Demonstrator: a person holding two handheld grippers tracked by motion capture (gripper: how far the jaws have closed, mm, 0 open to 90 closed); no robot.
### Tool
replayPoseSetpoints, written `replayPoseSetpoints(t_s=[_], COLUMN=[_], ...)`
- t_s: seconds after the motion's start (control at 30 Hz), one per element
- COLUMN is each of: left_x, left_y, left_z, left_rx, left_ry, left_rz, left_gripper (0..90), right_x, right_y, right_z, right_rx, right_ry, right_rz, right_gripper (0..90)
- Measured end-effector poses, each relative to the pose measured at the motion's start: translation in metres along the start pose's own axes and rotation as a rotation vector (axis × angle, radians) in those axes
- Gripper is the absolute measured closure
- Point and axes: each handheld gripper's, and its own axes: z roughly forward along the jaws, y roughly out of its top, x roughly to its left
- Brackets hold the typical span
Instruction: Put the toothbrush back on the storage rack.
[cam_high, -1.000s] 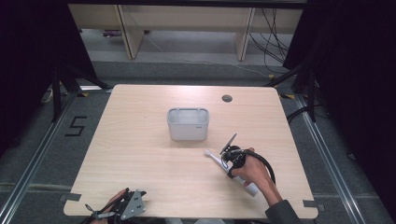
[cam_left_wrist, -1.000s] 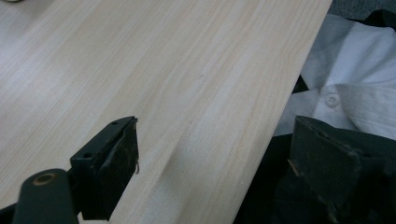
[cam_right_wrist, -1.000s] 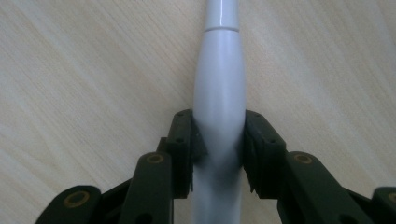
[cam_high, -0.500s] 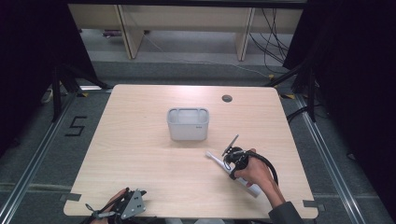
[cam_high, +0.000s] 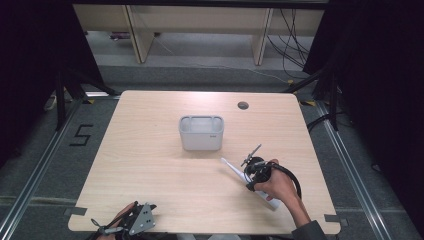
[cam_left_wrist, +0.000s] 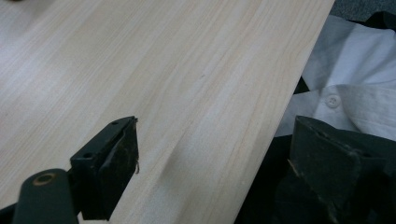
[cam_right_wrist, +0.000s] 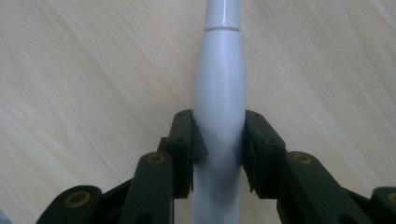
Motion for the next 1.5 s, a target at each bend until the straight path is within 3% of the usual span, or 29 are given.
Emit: replayPoseSetpoints(t_s=[0.13,0.23,0.3,0.33,0.37,0.4,0.43,0.53,0.6,0.67,0.73,0.77,0.97,1.07,1.1,1.23,1.27,1.3,1.37,1.5], left_x=[0.000,0.001,-0.001,0.000,0.000,0.000,0.000,-0.001,0.000,-0.001,-0.001,-0.001,-0.003,-0.001,0.000,-0.002,-0.001,-0.002,-0.002,-0.001], left_y=[0.000,0.000,0.000,0.000,0.000,0.001,0.001,0.000,0.001,0.001,0.000,0.001,0.000,0.000,0.000,0.001,0.001,0.000,0.001,0.001], left_z=[0.000,0.000,0.000,-0.001,-0.001,0.000,0.000,-0.001,-0.001,0.000,-0.001,-0.001,0.000,0.000,-0.001,0.000,0.000,0.000,0.000,0.000], left_rx=[-0.001,-0.004,-0.002,0.005,0.000,-0.001,-0.008,-0.007,0.001,-0.008,-0.005,-0.006,-0.024,-0.020,-0.008,-0.021,-0.016,-0.013,-0.019,-0.003], left_ry=[-0.002,-0.004,0.002,0.003,0.003,0.003,0.000,-0.004,0.007,-0.001,-0.002,-0.001,-0.007,-0.007,-0.003,-0.010,-0.008,-0.008,-0.007,-0.005], left_rz=[0.000,0.007,0.002,0.011,0.005,0.006,-0.003,0.001,0.011,-0.002,0.003,0.005,-0.004,-0.006,0.010,-0.011,0.001,0.002,-0.004,0.005], left_gripper=[15.2,15.2,15.2,15.3,15.3,15.3,15.2,15.2,15.2,15.2,15.3,15.2,15.2,15.2,15.2,15.3,15.2,15.2,15.2,15.3], right_x=[-0.002,-0.002,-0.006,-0.006,-0.007,-0.004,-0.006,-0.012,-0.012,-0.015,-0.015,-0.017,-0.021,-0.025,-0.027,-0.029,-0.029,-0.031,-0.030,-0.031], right_y=[-0.009,-0.011,-0.015,-0.015,-0.015,-0.016,-0.016,-0.016,-0.015,-0.014,-0.015,-0.014,-0.013,-0.012,-0.011,-0.007,-0.006,-0.004,-0.001,0.008], right_z=[-0.012,-0.016,-0.024,-0.026,-0.029,-0.031,-0.034,-0.040,-0.048,-0.051,-0.056,-0.057,-0.060,-0.059,-0.060,-0.063,-0.064,-0.064,-0.065,-0.066], right_rx=[-0.089,-0.117,-0.188,-0.187,-0.205,-0.210,-0.217,-0.303,-0.342,-0.404,-0.452,-0.505,-0.555,-0.597,-0.607,-0.656,-0.665,-0.680,-0.691,-0.720], right_ry=[-0.008,0.000,-0.010,-0.015,-0.024,-0.032,-0.016,-0.022,-0.032,-0.042,-0.044,-0.053,-0.049,-0.049,-0.038,-0.035,-0.031,-0.044,-0.031,-0.036], right_rz=[0.008,0.033,0.014,0.028,0.012,0.066,0.052,0.019,0.050,0.018,0.042,0.039,0.084,0.081,0.091,0.099,0.104,0.078,0.105,0.102], right_gripper=[66.7,66.8,66.8,66.8,66.8,66.8,66.8,66.8,66.8,66.8,66.8,66.8,66.7,66.7,66.8,66.7,66.7,66.7,66.7,66.7])
